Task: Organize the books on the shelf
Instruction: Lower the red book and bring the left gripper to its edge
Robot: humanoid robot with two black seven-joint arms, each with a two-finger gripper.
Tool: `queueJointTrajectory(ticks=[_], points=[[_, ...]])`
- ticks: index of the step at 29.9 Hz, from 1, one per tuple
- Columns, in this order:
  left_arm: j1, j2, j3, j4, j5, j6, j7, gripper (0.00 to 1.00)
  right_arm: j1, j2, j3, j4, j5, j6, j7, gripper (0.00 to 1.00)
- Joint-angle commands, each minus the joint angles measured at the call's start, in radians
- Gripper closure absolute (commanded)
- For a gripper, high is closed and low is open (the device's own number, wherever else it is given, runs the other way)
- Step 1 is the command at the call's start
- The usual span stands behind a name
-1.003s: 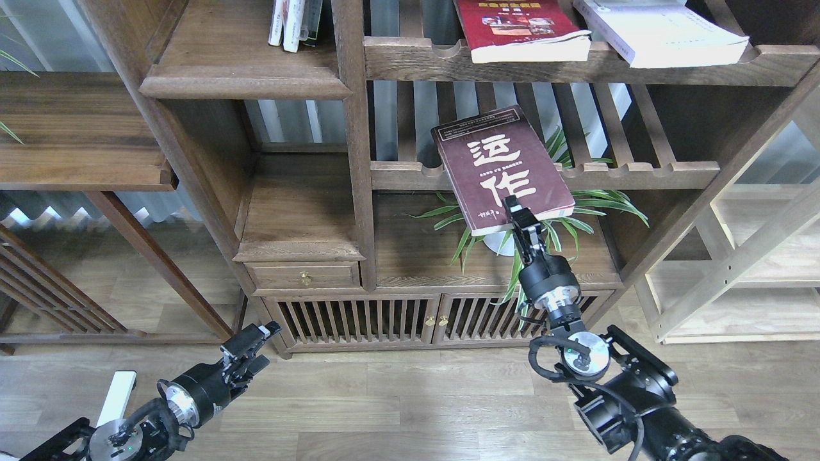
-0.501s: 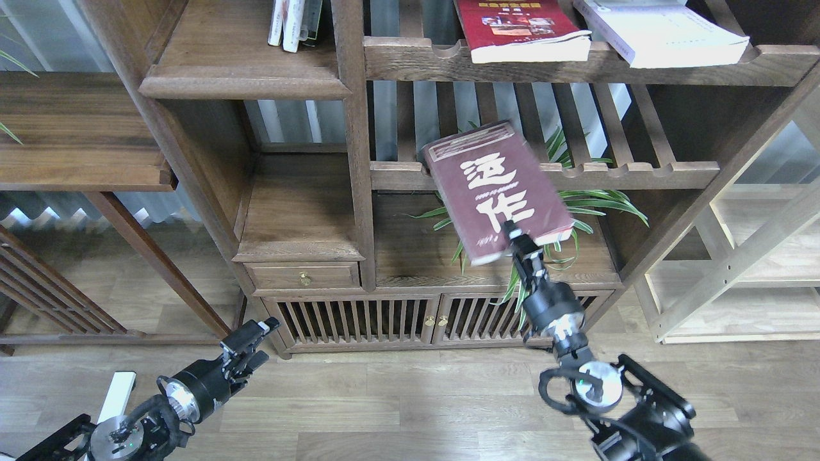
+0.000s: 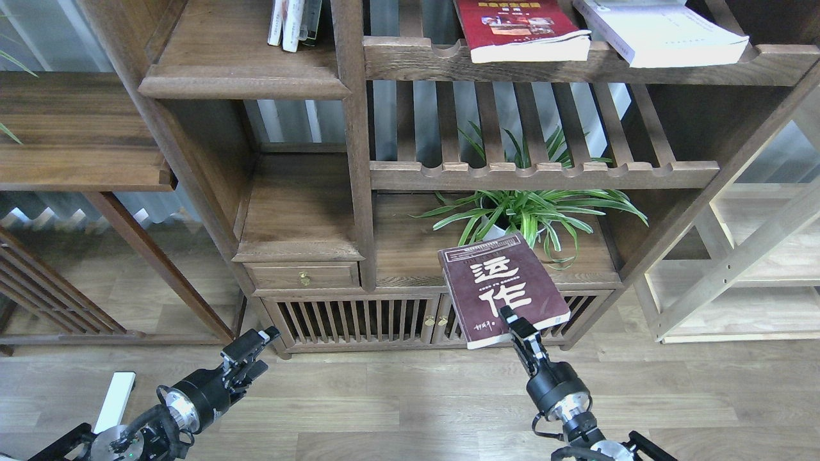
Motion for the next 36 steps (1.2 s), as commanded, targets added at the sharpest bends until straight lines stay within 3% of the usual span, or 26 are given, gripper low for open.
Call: queueJointTrajectory(ticks=[1,11,18,36], points=[[0.026,-0.008,0.009,-0.012,-0.002,0.000,-0.001,0.00,-0.004,0.003,-0.049,0.000,-0.004,0.000,-0.001,0.99],[0.049,-0.003,0.035,-0.042,-0.141,0.000,0.000,0.00,0.062,0.078,-0.278,0.002,-0.043,0.000,-0.001,0.99],[0.045,0.002,0.178,-0.105,-0.328,0.000,-0.001,0.01,0.105,0.078,-0.334,0.000,-0.056,0.000,-0.001,0.99],[0.036,-0.001,0.210,-0.138,-0.367,0.000,0.008,0.00,0.116,0.078,-0.410,0.006,-0.058,0.000,0.001,0.99]])
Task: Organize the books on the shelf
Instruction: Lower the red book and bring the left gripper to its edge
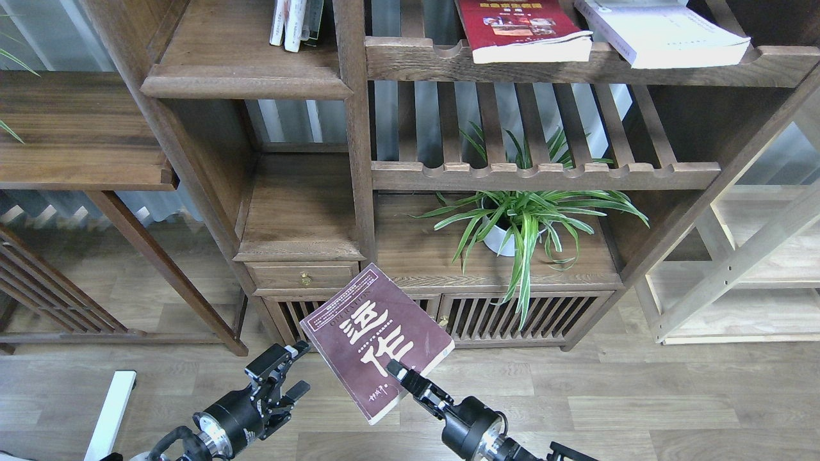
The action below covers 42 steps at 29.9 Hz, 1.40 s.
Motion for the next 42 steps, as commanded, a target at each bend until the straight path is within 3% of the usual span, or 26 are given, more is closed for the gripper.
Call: queueJointTrajectory(ticks=[1,27,30,35,42], points=[[0.000,-0.002,0.000,0.002,0.000,0.000,0.004,0.00,0.000,0.000,-0.003,0.003,0.000,0.000,0.000,0.99],[-0.066,-0.059,0.002,0.034,0.005,0.000,0.009,0.01,0.000,0.000,-0.005,0.042,0.003,0.000,0.001,0.99],[-0.071,-0.079,0.002,0.035,0.008,0.000,0.024,0.01,-0.001,0.000,-0.005,0.042,0.003,0.000,0.001,0.99],[-0.077,-0.083,0.000,0.034,0.005,0.000,0.043,0.07,-0.001,0.000,-0.005,0.042,0.002,0.000,0.001,0.99],[-0.079,-0.079,-0.003,0.034,0.003,0.000,0.044,0.41,0.000,0.000,-0.005,0.042,0.002,0.000,0.001,0.98]])
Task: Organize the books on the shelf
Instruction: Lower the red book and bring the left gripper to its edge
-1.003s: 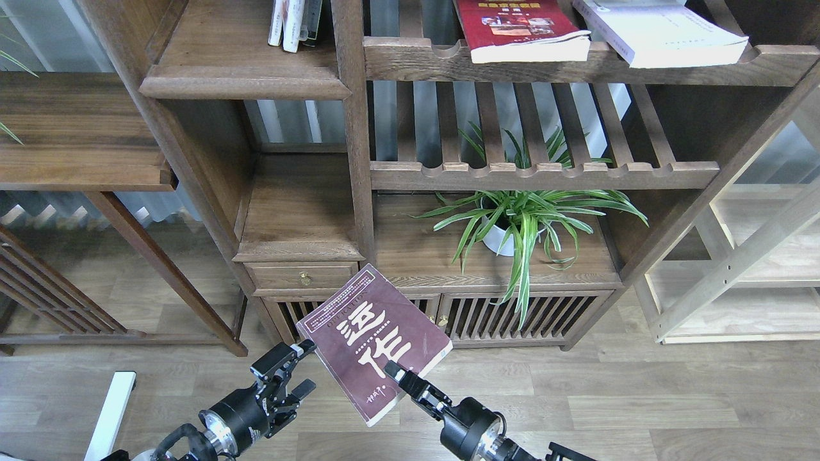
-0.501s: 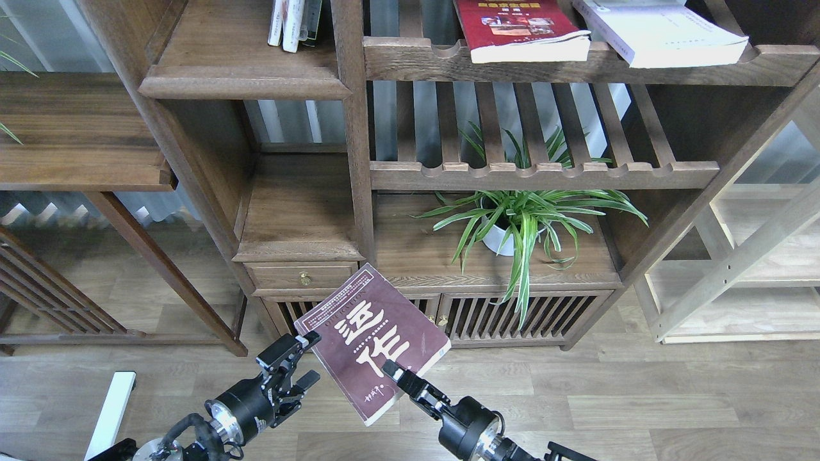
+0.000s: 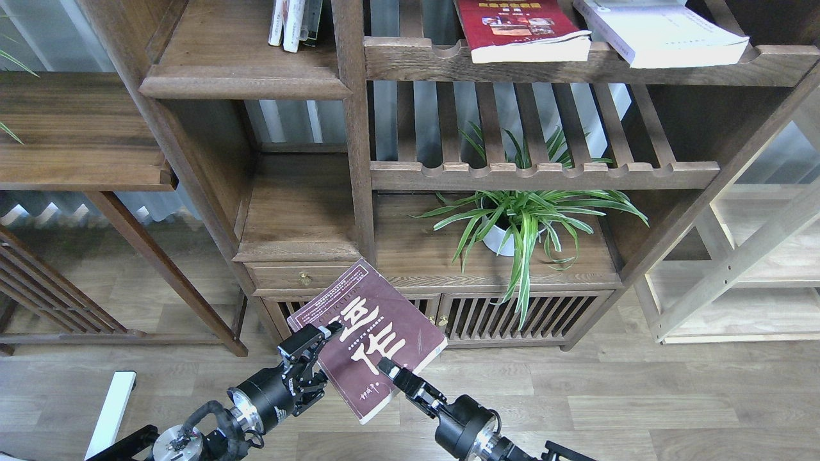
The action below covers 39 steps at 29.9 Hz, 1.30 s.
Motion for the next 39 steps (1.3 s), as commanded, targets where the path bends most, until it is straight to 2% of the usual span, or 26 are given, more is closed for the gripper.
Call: queueJointTrajectory(ticks=[1,8,15,22,39], points=[[-0.001,0.003,-0.001,0.000,-0.001,0.000,0.001,0.45,0.000,0.000,0.000,0.000,0.000,0.000,0.000,0.98],[0.002,0.001,-0.009,0.000,-0.002,0.000,0.010,0.69,-0.002,0.000,0.000,0.001,0.000,0.000,0.000,0.98],[-0.001,0.000,-0.014,-0.003,-0.002,0.000,0.018,0.84,-0.005,0.000,0.000,0.004,-0.002,0.000,0.000,0.98],[0.002,0.004,-0.015,-0.008,-0.002,0.000,0.041,0.94,-0.007,0.000,0.002,0.004,-0.002,0.000,0.000,0.98],[0.020,0.039,0.006,-0.040,0.001,0.000,0.042,0.96,-0.007,0.000,0.043,-0.023,0.001,0.000,0.000,0.97]])
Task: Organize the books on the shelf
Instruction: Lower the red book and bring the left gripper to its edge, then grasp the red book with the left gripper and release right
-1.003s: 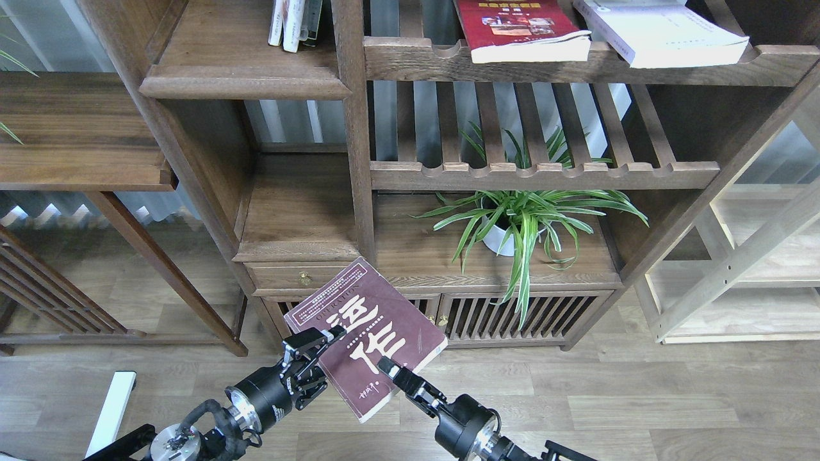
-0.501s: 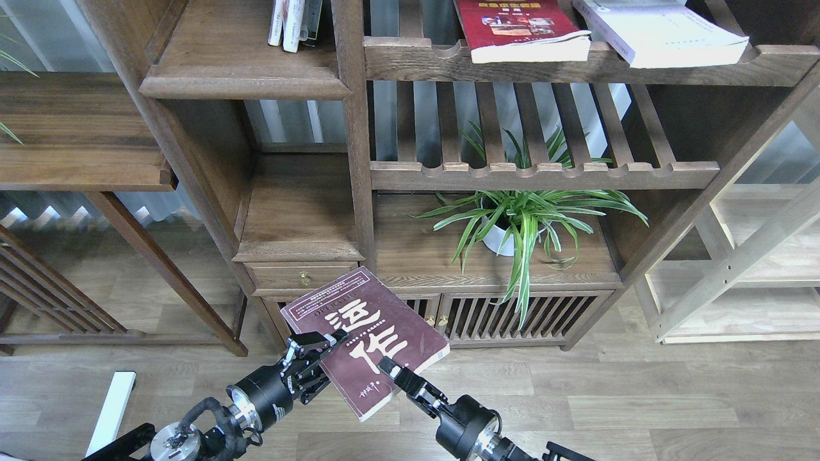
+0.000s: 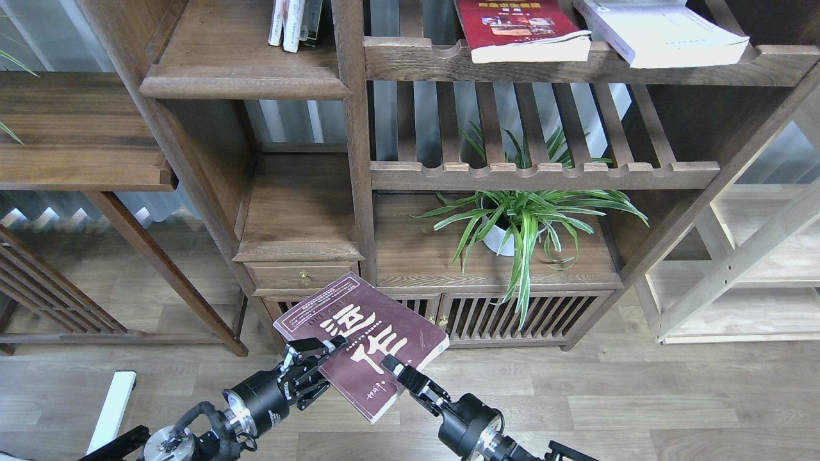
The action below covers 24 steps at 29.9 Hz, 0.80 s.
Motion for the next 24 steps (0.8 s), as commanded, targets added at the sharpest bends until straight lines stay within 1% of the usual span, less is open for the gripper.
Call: queueJointTrajectory(ticks=[1,3,4,5,8,9,11,12,13,14,15,16,17,22,23,24], points=[[0.005,0.007,-0.003,-0.007,-0.001,0.000,-0.005,0.96,-0.001,-0.001,0.010,-0.010,0.001,0.000,0.001,0.96],[0.005,0.005,-0.006,-0.007,-0.001,0.000,-0.011,0.96,-0.001,-0.001,0.010,-0.008,0.001,0.000,0.001,0.95],[0.005,0.005,-0.009,-0.007,-0.001,0.000,-0.015,0.96,-0.003,-0.001,0.009,-0.008,0.000,0.000,0.001,0.93],[0.007,0.004,-0.014,-0.007,-0.001,0.000,-0.017,0.97,-0.003,-0.001,0.009,-0.010,-0.002,0.000,0.001,0.86],[0.005,0.002,-0.024,-0.007,-0.001,0.000,-0.037,0.97,-0.004,-0.001,0.009,-0.014,-0.006,0.000,-0.001,0.63],[0.004,0.002,-0.024,-0.007,-0.001,0.000,-0.057,0.97,-0.006,-0.001,0.009,-0.016,-0.006,0.000,-0.001,0.55],[0.001,0.002,-0.024,-0.008,-0.001,0.000,-0.084,0.97,-0.006,-0.001,0.010,-0.019,-0.011,0.000,-0.001,0.43],[0.001,0.004,-0.024,-0.008,-0.001,0.000,-0.097,0.97,-0.006,-0.001,0.010,-0.031,-0.011,0.000,-0.001,0.30],[0.001,0.004,-0.024,-0.010,-0.001,0.000,-0.103,0.97,-0.004,-0.001,0.012,-0.048,-0.011,0.000,0.001,0.20],[0.002,0.004,-0.024,-0.010,-0.001,0.000,-0.109,0.97,-0.003,-0.001,0.012,-0.072,-0.009,0.000,0.001,0.11],[0.004,0.005,-0.024,-0.015,-0.001,0.000,-0.113,0.97,-0.004,-0.001,0.012,-0.086,-0.008,0.000,0.001,0.06],[0.004,0.007,-0.024,-0.021,-0.001,0.000,-0.120,0.97,-0.004,-0.001,0.013,-0.100,-0.008,0.000,0.004,0.02],[0.004,0.008,-0.023,-0.031,-0.001,0.000,-0.129,0.98,-0.004,-0.001,0.019,-0.116,-0.006,0.000,0.007,0.01],[0.019,0.063,-0.020,-0.122,0.082,0.000,-0.210,0.98,-0.004,-0.001,0.095,-0.224,0.011,0.000,0.011,0.01],[0.022,0.079,-0.023,-0.127,0.103,0.000,-0.222,0.98,-0.006,-0.001,0.114,-0.246,0.011,0.000,0.011,0.01],[0.022,0.094,-0.023,-0.128,0.114,0.000,-0.225,0.98,-0.006,-0.001,0.128,-0.260,0.011,0.000,0.011,0.01]])
